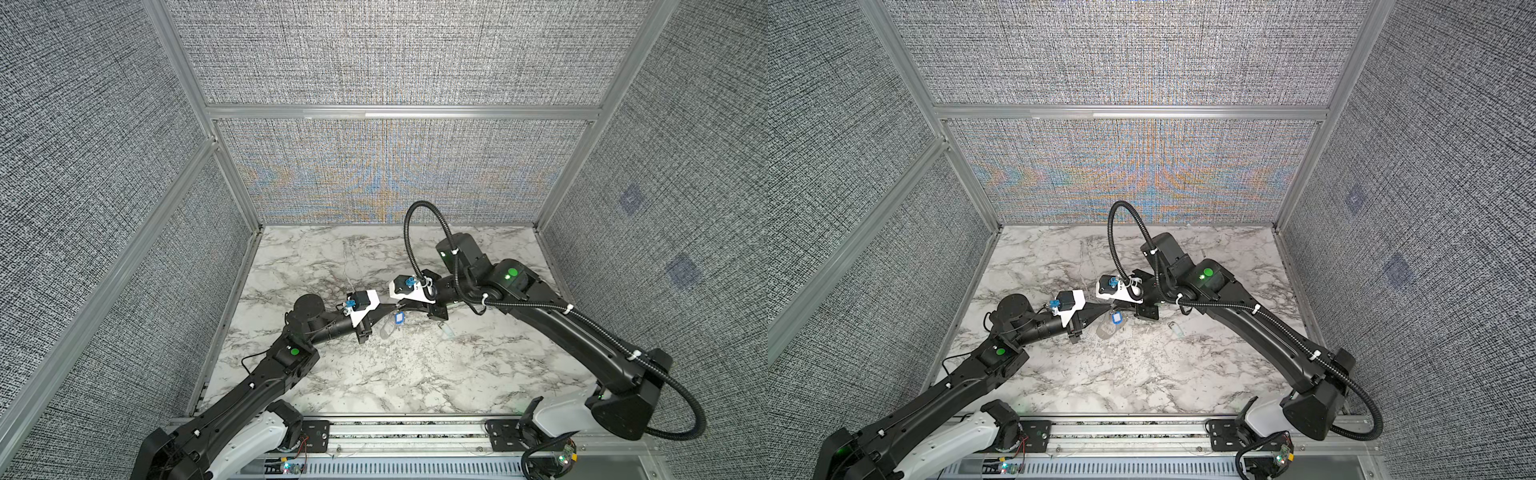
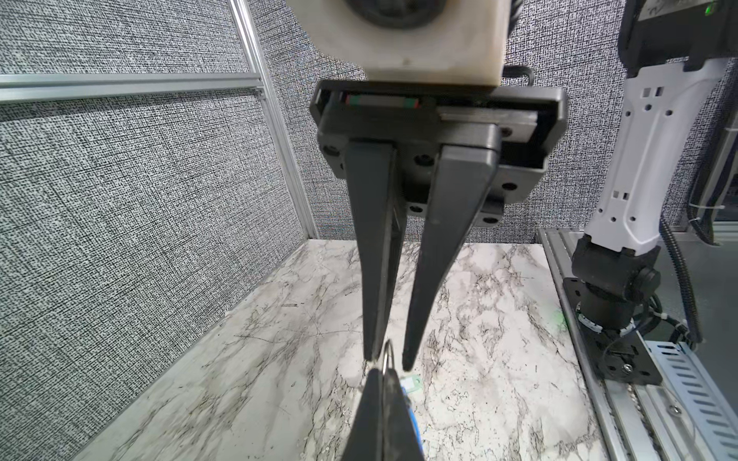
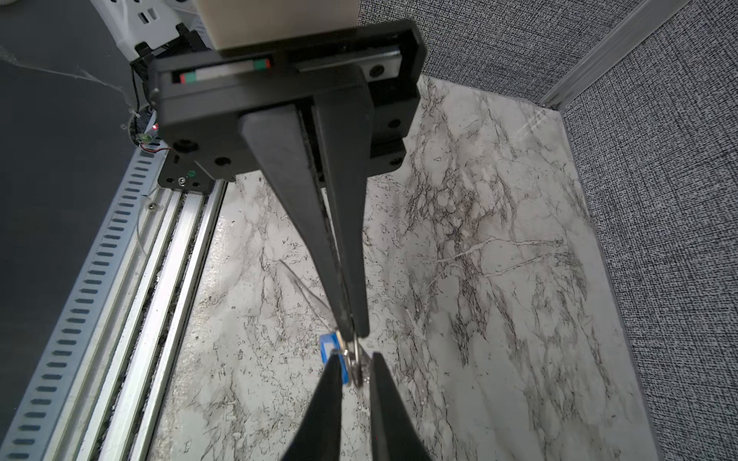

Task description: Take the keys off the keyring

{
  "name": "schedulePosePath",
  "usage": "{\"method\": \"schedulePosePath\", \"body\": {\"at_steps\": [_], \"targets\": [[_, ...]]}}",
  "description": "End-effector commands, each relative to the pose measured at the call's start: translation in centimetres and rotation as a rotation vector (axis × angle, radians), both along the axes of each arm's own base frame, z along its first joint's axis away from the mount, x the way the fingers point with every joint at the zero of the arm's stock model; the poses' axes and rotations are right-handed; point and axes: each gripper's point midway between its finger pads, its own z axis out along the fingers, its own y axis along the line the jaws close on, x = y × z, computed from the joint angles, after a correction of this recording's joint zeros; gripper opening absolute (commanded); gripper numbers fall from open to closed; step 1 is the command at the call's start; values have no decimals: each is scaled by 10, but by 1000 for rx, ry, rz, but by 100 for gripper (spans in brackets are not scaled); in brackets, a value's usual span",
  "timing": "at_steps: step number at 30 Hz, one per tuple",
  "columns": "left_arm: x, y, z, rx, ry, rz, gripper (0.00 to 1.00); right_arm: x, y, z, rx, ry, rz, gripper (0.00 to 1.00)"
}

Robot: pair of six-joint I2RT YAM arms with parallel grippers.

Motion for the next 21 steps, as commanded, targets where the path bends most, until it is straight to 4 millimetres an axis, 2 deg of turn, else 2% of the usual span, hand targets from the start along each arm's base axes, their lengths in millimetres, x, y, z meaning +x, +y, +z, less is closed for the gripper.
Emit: {"method": "schedulePosePath", "body": {"at_steps": [1,12,13,14,18,21], "targets": [[-3,0,13,-34,-43,-12,0,-4,2,1,6,18,18,15],[1,4,11,-4,-58,30,0,-4,-2,0,-11,10,13,0],[4,7,11,13,-72,54,7,-5,-2,0,-14,11,14,0],[6,9,10,37,-90,76,25,-5,-4,0,-19,8,13,0],[7,13,6,148,-143,90,31,-6,-5,0,-34,13,20,0],[5,10,4,205,-154,53,32,-6,-4,0,-34,15,24,0]]}}
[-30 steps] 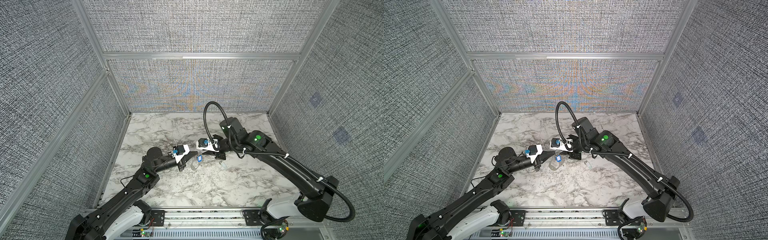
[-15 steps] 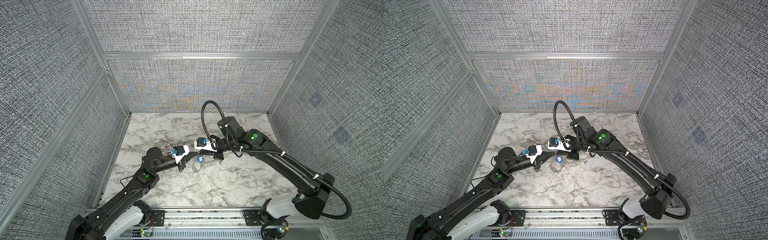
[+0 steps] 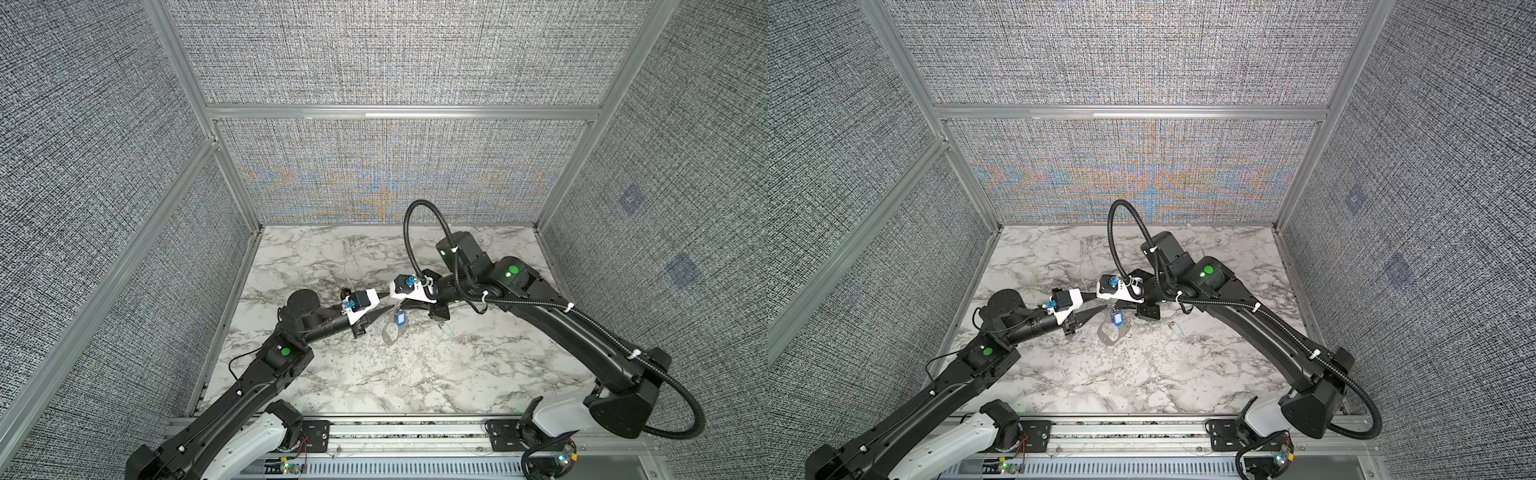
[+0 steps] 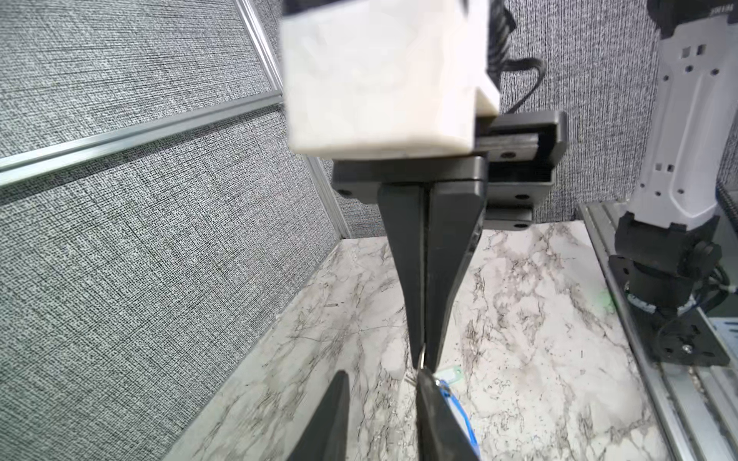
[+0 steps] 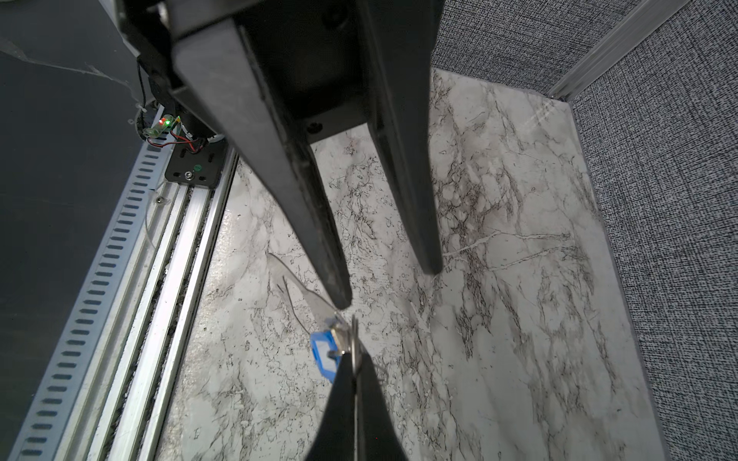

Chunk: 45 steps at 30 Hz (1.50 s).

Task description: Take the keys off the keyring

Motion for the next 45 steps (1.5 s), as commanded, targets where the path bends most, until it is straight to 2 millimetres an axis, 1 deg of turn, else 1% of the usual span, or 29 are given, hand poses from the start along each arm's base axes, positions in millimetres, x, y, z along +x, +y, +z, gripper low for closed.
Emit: {"method": "schedulePosePath", "body": {"at_steps": [1,6,14,18,22,27,31,38,42,45], "targets": [[-1,0,-20,113,1,-22,32,-3,1,0,-4,7,20,0],[-6,-7,-18,107,8,-80,32,-3,3,2,3,11,22,0],[-9,-10,-17,92,18,-110,27,-3,3,2,5,12,25,0],[-6,-6,-14,80,-3,-71,29,1,-1,-4,-24,2,2,0],[-9,-1,-10,58,-23,-51,30,3,-4,-8,-38,-3,-11,0],[-15,-5,-14,57,6,-104,29,3,0,-4,-12,-2,-5,0],[-13,-10,-16,55,18,-122,28,0,3,1,7,3,7,0],[-10,-13,-14,41,21,-122,22,-2,3,1,11,12,14,0],[-10,-13,-15,42,28,-122,16,-4,4,4,22,5,25,0],[-9,-13,-13,37,26,-123,14,-4,4,5,26,2,27,0]]}}
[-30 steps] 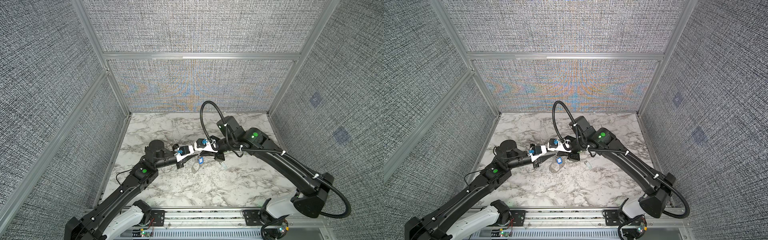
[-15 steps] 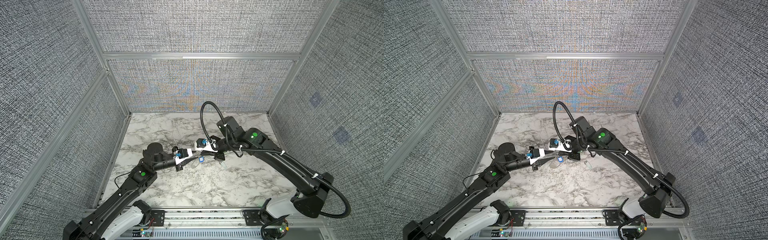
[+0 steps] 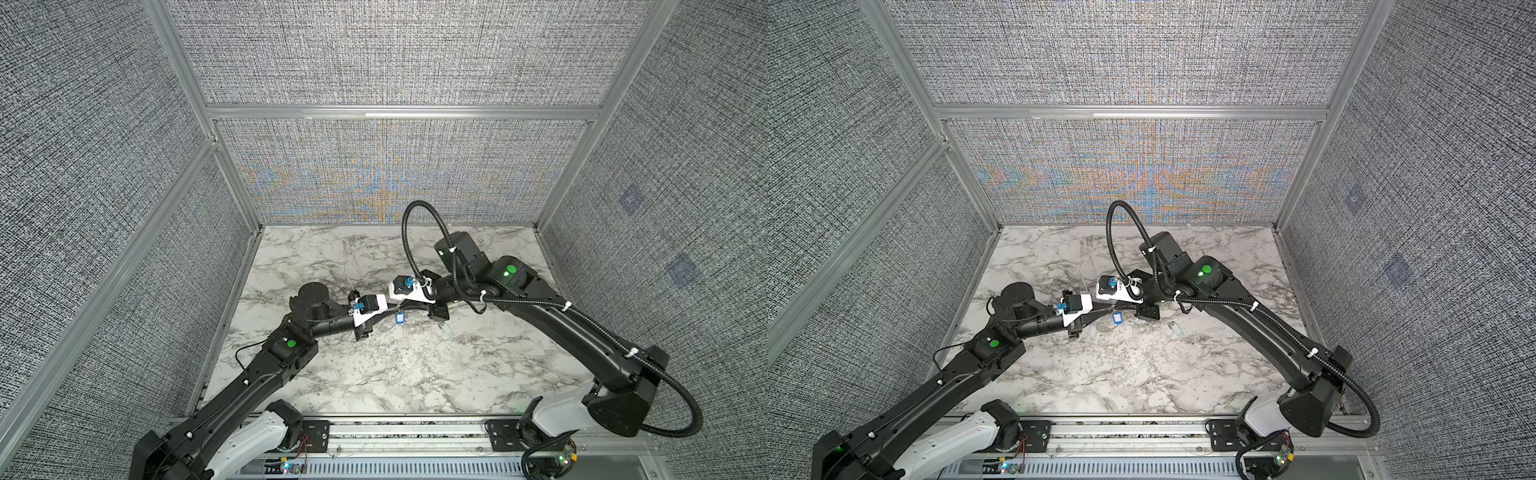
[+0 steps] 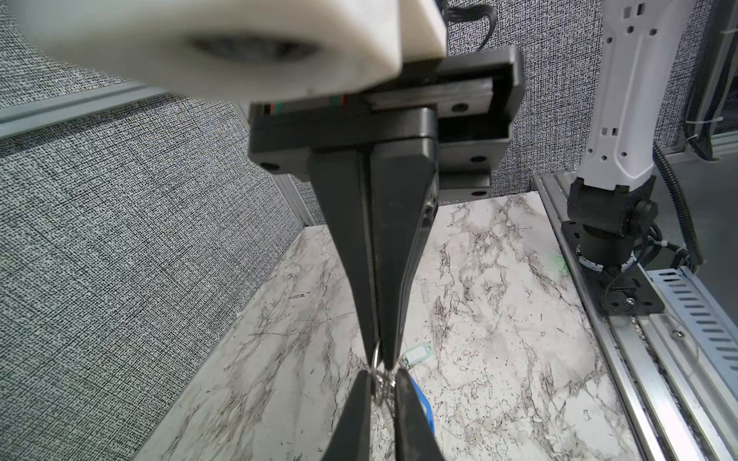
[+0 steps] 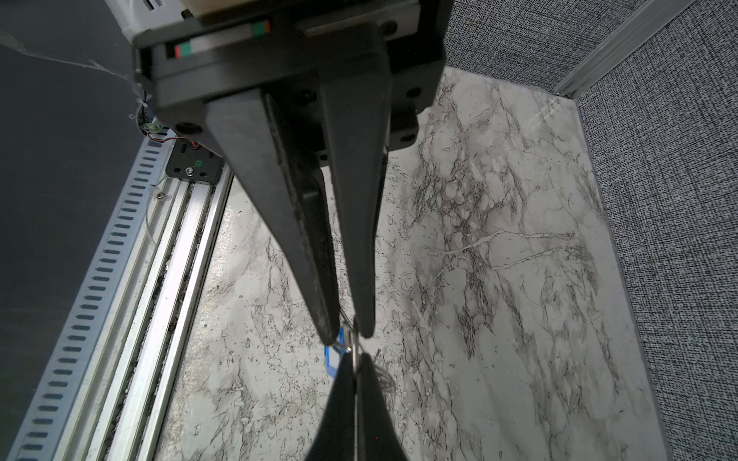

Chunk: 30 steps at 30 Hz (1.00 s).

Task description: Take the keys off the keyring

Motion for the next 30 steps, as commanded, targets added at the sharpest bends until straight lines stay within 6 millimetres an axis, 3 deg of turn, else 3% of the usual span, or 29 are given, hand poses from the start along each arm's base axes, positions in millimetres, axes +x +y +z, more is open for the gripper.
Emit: {"method": "schedulePosePath", "body": {"at_steps": [1,9,13,18,22,30], "targets": [[0,-1,7,-21,-15,-10,14,-5,4,8,33,3,24,0],[1,-4,7,-13,-3,-20,1,-5,5,11,41,-15,28,0],[2,-4,8,-25,17,-17,0,0,4,13,42,-44,10,0],[7,-2,15,-71,27,29,0,11,-9,6,0,-84,-83,19],[10,1,21,-118,34,61,0,9,-24,0,22,-61,-181,27],[9,1,27,-174,46,59,0,0,-15,-1,223,47,-250,42]]}}
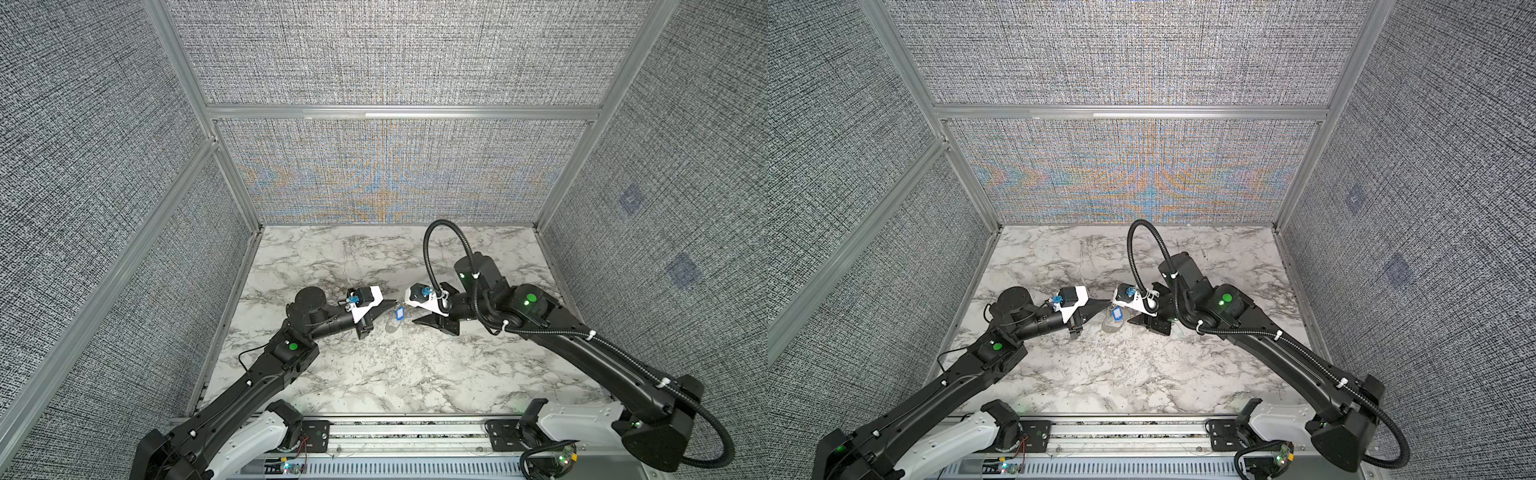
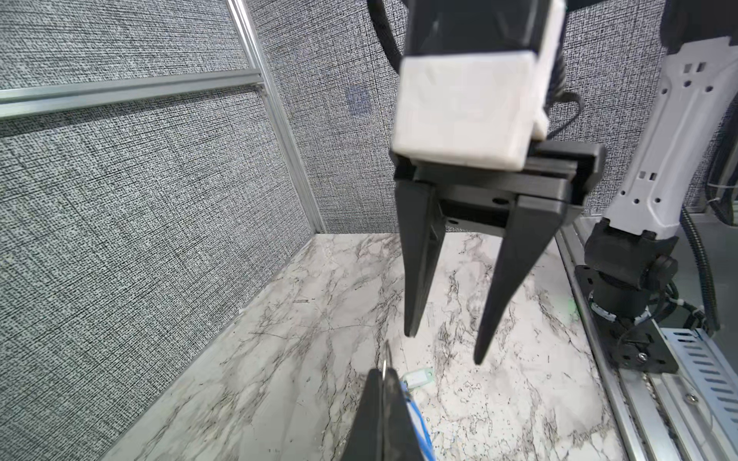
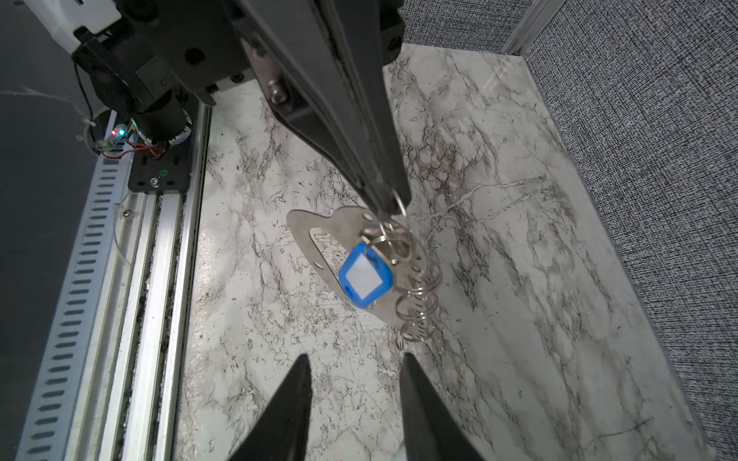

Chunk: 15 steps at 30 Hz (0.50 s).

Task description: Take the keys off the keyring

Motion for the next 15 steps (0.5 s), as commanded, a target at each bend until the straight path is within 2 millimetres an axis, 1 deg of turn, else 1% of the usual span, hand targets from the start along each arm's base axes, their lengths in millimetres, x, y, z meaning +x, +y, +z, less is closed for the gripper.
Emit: {"method": "schedulePosePath", "body": {"at_steps": [1,4,8,10,13,15], "targets": [[-1,0,19,-64,-35,-9,0,7,16,20,149,6,-37,43],[-4,0,21,-77,-40,-16,0,9,23,19,187,28,-36,45],[-7,-1,23,-89,-47,-36,0,13,31,15,203,51,-32,46],[-8,-1,23,-91,-47,-44,0,14,34,16,217,51,-25,46],[-8,-1,23,-93,-49,-42,0,9,39,18,240,68,11,45],[-7,-1,25,-96,-52,-40,0,5,41,17,246,88,30,42]]}}
